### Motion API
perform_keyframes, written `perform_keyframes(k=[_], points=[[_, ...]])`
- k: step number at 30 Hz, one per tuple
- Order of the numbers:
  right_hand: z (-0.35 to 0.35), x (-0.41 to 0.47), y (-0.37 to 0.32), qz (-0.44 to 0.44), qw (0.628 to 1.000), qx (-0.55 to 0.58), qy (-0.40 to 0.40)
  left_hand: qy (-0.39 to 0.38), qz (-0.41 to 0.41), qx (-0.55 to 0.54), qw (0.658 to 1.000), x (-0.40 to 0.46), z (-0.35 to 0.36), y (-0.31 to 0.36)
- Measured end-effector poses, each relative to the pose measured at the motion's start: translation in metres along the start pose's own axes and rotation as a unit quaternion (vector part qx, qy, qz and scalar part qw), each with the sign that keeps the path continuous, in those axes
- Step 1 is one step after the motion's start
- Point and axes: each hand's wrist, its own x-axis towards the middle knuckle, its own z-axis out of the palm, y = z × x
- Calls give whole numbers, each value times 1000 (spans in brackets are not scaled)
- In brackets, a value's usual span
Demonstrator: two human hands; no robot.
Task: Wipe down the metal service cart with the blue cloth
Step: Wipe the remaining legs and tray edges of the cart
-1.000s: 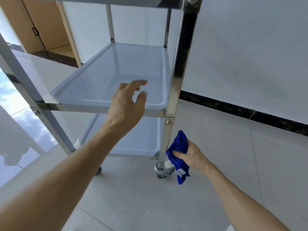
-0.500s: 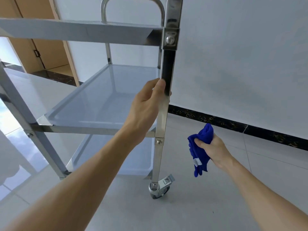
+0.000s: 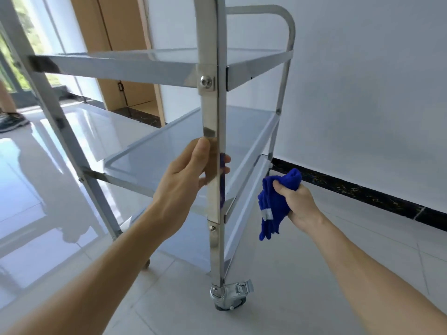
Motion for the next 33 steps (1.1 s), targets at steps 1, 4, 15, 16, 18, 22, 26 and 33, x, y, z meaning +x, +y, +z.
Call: perform_keyframes(k=[1, 4, 15, 16, 18, 22, 26, 33], points=[[9, 6, -3, 5, 1000, 22, 1, 13, 0, -3, 1000, -4, -8, 0], [39, 25, -18, 14, 997, 63, 35, 54, 6, -9, 998, -16, -28, 0], [131, 79, -47, 195, 980, 2, 46, 86, 16, 1, 996, -26, -70, 0], [133, 81, -45, 206, 977, 5, 48, 84, 18, 7, 996, -25, -71, -1], [135, 82, -40, 221, 973, 27, 54, 83, 24, 23, 996, -25, -70, -4], [133, 80, -34, 213, 974, 51, 61, 84, 39, 46, 995, -24, -67, -8], [128, 75, -33, 202, 976, 57, 60, 77, 44, 51, 995, -24, -71, -8], [111, 50, -29, 191, 975, 97, 57, 84, 54, 29, 995, -29, -88, -7]])
